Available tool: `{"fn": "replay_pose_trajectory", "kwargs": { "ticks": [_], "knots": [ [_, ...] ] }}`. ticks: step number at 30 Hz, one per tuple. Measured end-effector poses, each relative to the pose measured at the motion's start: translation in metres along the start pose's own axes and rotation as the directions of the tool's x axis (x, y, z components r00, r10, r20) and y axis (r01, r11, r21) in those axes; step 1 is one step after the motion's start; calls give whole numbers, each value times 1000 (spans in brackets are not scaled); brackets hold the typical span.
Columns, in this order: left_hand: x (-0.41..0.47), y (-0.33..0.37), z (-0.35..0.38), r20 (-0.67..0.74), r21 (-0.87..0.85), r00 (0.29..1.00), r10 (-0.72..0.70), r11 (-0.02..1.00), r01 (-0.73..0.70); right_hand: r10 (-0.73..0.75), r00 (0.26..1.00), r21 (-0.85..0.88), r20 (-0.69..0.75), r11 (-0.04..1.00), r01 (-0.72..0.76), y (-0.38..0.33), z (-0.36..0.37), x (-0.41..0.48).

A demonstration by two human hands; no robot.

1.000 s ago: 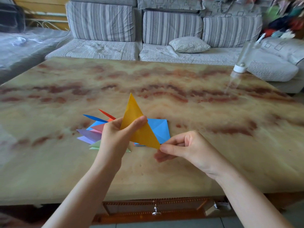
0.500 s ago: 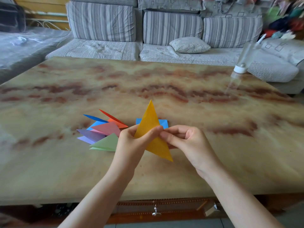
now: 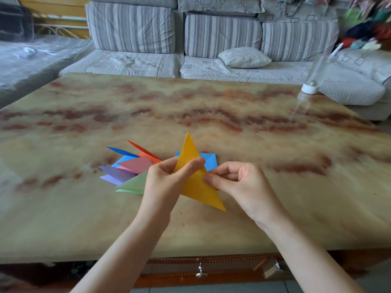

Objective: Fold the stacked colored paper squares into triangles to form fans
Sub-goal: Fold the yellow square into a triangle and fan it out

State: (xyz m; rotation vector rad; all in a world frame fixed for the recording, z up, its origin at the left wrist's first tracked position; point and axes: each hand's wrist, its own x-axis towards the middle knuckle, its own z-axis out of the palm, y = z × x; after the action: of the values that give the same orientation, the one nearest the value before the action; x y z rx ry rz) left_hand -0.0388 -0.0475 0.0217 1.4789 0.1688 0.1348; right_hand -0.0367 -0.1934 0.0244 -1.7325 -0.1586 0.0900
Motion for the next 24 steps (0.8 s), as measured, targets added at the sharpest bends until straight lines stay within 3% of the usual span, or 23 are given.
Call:
{"fn": "replay_pose_trajectory", "kwargs": {
  "ticks": [16, 21, 24],
  "knots": [
    [12, 7, -10, -91, -65, 992, 85, 994, -92, -8, 1000, -75, 0, 997, 8, 3, -1, -3],
    [26, 11, -27, -182, -187, 981, 68, 977, -103, 17, 1000, -97, 12, 995, -16, 8, 0, -4],
    [22, 9, -22, -94, -112, 991, 94, 988, -104, 26, 1000, -7, -10, 1000, -26, 6, -1, -2]
  ]
}}
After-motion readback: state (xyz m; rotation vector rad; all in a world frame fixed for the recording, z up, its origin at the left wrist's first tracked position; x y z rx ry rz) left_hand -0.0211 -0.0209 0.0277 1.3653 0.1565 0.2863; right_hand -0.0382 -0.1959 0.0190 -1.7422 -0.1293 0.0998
